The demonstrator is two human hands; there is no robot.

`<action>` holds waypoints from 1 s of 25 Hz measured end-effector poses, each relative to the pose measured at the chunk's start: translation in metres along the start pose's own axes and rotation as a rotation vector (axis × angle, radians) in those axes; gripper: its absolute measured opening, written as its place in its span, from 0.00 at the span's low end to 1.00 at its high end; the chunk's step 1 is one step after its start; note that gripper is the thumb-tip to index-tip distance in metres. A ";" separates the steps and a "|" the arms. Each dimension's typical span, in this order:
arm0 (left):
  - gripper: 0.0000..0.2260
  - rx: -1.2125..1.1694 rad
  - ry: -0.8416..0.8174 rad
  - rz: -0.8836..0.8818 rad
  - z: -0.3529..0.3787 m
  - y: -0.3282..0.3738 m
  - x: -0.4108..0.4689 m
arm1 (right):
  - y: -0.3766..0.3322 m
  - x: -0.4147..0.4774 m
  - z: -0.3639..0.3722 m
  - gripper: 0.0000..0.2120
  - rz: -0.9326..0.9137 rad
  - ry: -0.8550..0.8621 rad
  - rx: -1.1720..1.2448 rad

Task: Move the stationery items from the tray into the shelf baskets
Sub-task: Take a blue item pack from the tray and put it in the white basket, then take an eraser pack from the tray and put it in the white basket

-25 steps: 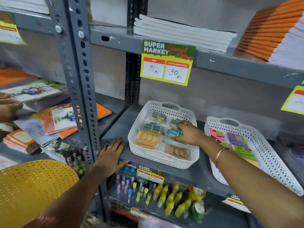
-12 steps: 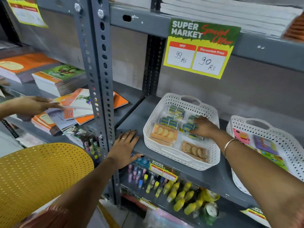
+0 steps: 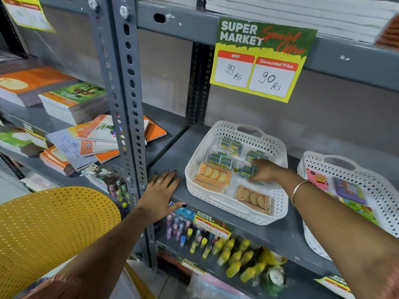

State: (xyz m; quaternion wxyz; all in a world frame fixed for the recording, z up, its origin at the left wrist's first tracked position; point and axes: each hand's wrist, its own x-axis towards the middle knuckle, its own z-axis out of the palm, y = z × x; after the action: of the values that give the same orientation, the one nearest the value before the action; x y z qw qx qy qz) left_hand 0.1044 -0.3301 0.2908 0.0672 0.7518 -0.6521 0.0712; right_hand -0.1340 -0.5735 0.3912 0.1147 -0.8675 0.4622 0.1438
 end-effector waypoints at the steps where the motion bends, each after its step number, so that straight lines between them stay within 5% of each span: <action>1: 0.36 0.000 0.000 0.000 0.001 0.000 0.000 | 0.001 -0.001 0.000 0.41 -0.003 -0.024 -0.001; 6: 0.37 -0.008 0.022 0.005 0.002 -0.001 0.001 | 0.004 -0.003 -0.001 0.43 0.003 -0.054 -0.024; 10: 0.36 0.015 0.023 0.005 0.000 0.001 0.001 | -0.016 -0.013 -0.018 0.39 -0.064 0.126 0.027; 15: 0.33 0.057 0.077 -0.027 -0.009 0.011 -0.011 | -0.114 -0.041 -0.043 0.26 -0.402 0.518 0.204; 20: 0.32 -0.027 0.049 -0.255 0.037 0.003 -0.116 | -0.234 -0.059 -0.014 0.23 -0.727 0.426 0.303; 25: 0.34 -0.095 -0.139 -0.575 0.110 -0.009 -0.283 | -0.294 -0.055 0.071 0.37 -0.472 0.486 0.663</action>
State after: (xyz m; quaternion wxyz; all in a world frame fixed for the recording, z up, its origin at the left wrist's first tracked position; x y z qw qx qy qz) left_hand 0.0756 -0.0751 0.1275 0.0749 0.9047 -0.4182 -0.0329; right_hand 0.0720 -0.3467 0.3645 0.3035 -0.8739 0.2868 -0.2487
